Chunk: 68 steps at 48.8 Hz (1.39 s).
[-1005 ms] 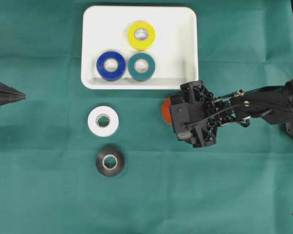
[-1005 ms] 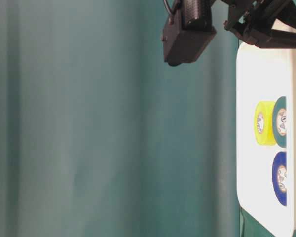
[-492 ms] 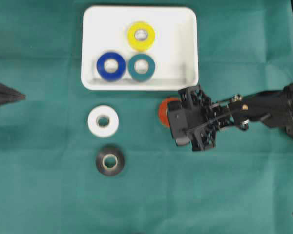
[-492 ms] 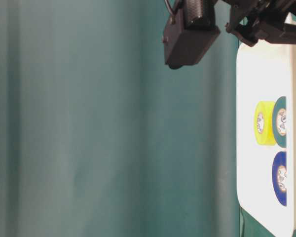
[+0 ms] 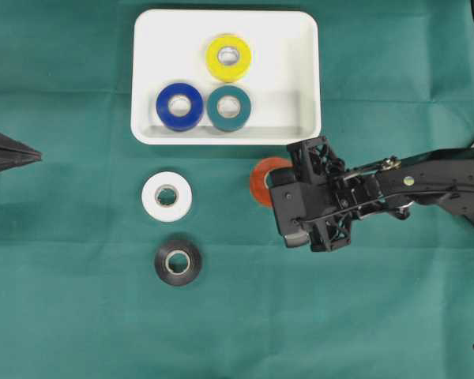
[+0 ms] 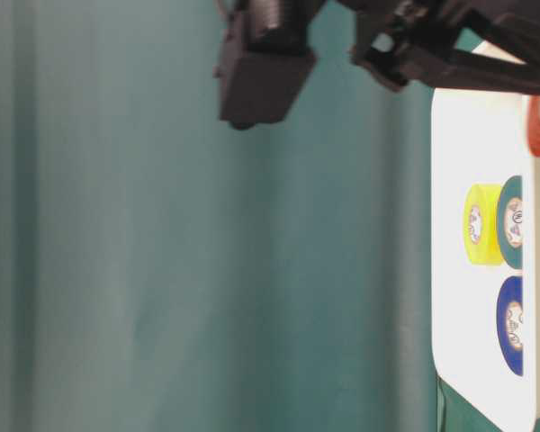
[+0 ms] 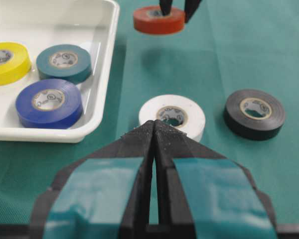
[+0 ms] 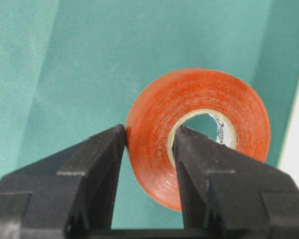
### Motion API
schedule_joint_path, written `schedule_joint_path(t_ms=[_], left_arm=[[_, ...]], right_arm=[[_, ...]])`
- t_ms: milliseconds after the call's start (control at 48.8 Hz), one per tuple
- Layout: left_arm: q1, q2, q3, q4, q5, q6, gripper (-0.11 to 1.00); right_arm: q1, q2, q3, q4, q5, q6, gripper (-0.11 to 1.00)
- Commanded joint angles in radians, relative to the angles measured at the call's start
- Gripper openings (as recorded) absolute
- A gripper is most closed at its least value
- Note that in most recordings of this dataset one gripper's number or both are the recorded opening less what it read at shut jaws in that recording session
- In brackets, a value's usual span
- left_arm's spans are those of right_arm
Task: Put the tape into the white case with the right arm.
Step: 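Lift the orange-red roll and set it in the tray's lower right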
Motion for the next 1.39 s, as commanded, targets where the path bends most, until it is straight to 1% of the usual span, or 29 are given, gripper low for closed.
schedule_joint_path(t_ms=[0,308,410,615,718,882,1066,1148,1251,1374], left_arm=[[0.003,0.006,-0.012,0.0,-0.006,0.0,0.0],[0.003,0.006,-0.012,0.0,-0.006,0.0,0.0],[0.003,0.006,-0.011,0.0,-0.005,0.0,0.0],[0.003,0.006,-0.012,0.0,-0.006,0.0,0.0],[0.003,0.006,-0.012,-0.002,-0.006,0.0,0.0],[0.003,0.006,-0.011,0.0,-0.006,0.0,0.0],[0.003,0.006,-0.012,-0.002,-0.006,0.0,0.0],[0.003,0.006,-0.011,-0.002,-0.005,0.0,0.0],[0.003,0.008,-0.011,-0.002,-0.006,0.0,0.0],[0.003,0.006,-0.011,-0.002,-0.006,0.0,0.0]], right_arm=[[0.005,-0.038,-0.029,-0.002,0.032,0.002,0.03],[-0.006,-0.04,-0.029,-0.003,0.046,-0.005,0.03],[-0.023,-0.04,-0.029,-0.017,0.044,-0.005,0.03],[-0.078,-0.038,-0.031,-0.075,0.044,-0.003,0.03],[-0.112,-0.038,-0.035,-0.092,0.044,-0.002,0.03],[-0.166,-0.04,-0.035,-0.097,0.044,-0.003,0.03],[-0.245,-0.041,-0.04,-0.13,0.043,0.003,0.03],[-0.278,-0.041,-0.041,-0.133,0.034,0.008,0.03],[-0.299,-0.041,-0.041,-0.132,0.018,0.009,0.03],[-0.307,-0.04,-0.038,-0.132,0.002,0.011,0.03]])
